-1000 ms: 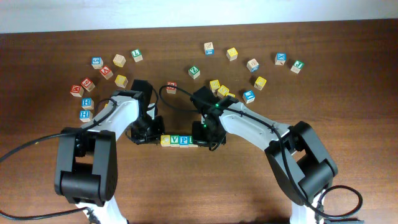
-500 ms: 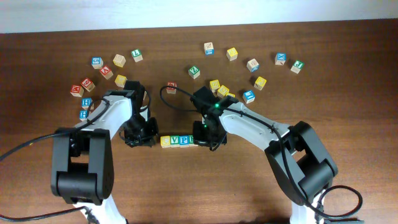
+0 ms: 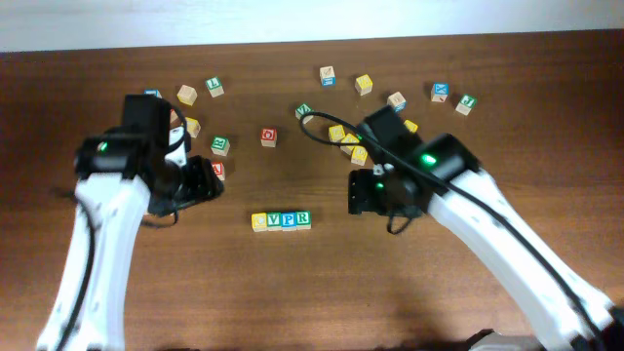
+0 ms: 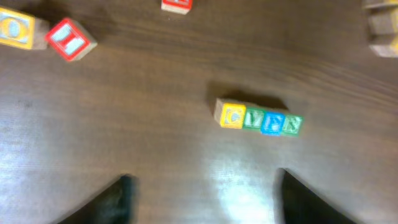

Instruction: Spell out CVPR

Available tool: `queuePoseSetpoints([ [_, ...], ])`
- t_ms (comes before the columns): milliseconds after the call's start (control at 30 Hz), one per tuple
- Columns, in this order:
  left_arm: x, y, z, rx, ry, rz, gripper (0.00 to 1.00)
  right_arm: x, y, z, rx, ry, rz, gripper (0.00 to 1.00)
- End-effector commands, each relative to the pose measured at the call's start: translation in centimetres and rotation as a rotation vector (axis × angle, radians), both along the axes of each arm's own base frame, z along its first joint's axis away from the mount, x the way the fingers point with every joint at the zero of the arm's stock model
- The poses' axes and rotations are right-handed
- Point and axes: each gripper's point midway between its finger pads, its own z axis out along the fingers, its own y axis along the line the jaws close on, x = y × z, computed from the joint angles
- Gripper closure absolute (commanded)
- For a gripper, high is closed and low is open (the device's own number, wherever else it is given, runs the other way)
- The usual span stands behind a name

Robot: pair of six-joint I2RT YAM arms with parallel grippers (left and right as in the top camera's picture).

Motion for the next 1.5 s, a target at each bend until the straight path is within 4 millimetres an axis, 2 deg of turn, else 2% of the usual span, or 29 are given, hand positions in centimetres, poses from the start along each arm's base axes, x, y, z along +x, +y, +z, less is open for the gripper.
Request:
queuePoseSetpoints([
  [0,-2.2,-0.9,2.8,-0.005,-0.055,-0.037,0.01,-2.6,-1.8,4.1,-0.024,-0.120,0.021,0.01],
  [67,-4.0,-2.1,3.3,-0.010,-0.057,-0.052,0.01,-5.3,-1.9,4.9,-0.012,-0.137,0.075,0.02],
  [200,-6.8,-3.2,3.2,0.012,-0.071,-0.035,0.01,-8.4,-1.7,4.6,0.010,-0.139,0.123,0.02],
  [267,-8.9,-3.5,2.7,0.018,-0.091,-0.009,0.01,-9.4,-2.0,4.3,0.009,-0.151,0.134,0.02],
  [367,-10.5,-2.6,2.2,0.047,-0.142,0.044,0.01,-10.1,-2.5,3.8,-0.001,-0.135,0.138,0.02],
  [567,-11.0,-2.8,2.4,0.027,-0.146,0.038,0.01,-11.5,-3.8,2.6,-0.072,-0.044,0.144,0.02],
  [900,-11.0,-2.8,2.4,0.027,-0.147,0.038,0.01,-11.2,-3.6,1.8,-0.103,-0.005,0.145,0.02],
  [1000,-11.0,-2.8,2.4,0.027,-0.146,0.038,0.01,-10.1,-3.6,1.9,-0.121,-0.057,0.131,0.02],
  [1067,-11.0,-2.8,2.4,0.027,-0.147,0.038,0.01,-7.5,-4.2,2.7,-0.167,-0.181,0.086,0.02],
  [1167,-11.0,-2.8,2.4,0.027,-0.147,0.038,0.01,-4.1,-4.7,4.0,-0.121,-0.325,0.077,0.02],
  [1267,-11.0,-2.8,2.4,0.027,-0.146,0.038,0.01,-1.7,-6.9,4.7,-0.029,-0.424,-0.021,0.02],
  [1367,-11.0,-2.8,2.4,0.027,-0.147,0.038,0.01,-0.3,-8.8,5.3,0.010,-0.583,-0.012,0.02],
  [1400,-11.0,-2.8,2.4,0.027,-0.146,0.038,0.01,-0.2,-9.4,5.3,0.012,-0.618,-0.022,0.02],
  [1467,-11.0,-2.8,2.4,0.027,-0.147,0.038,0.01,-0.4,-11.9,4.9,0.017,-0.728,-0.116,0.02],
])
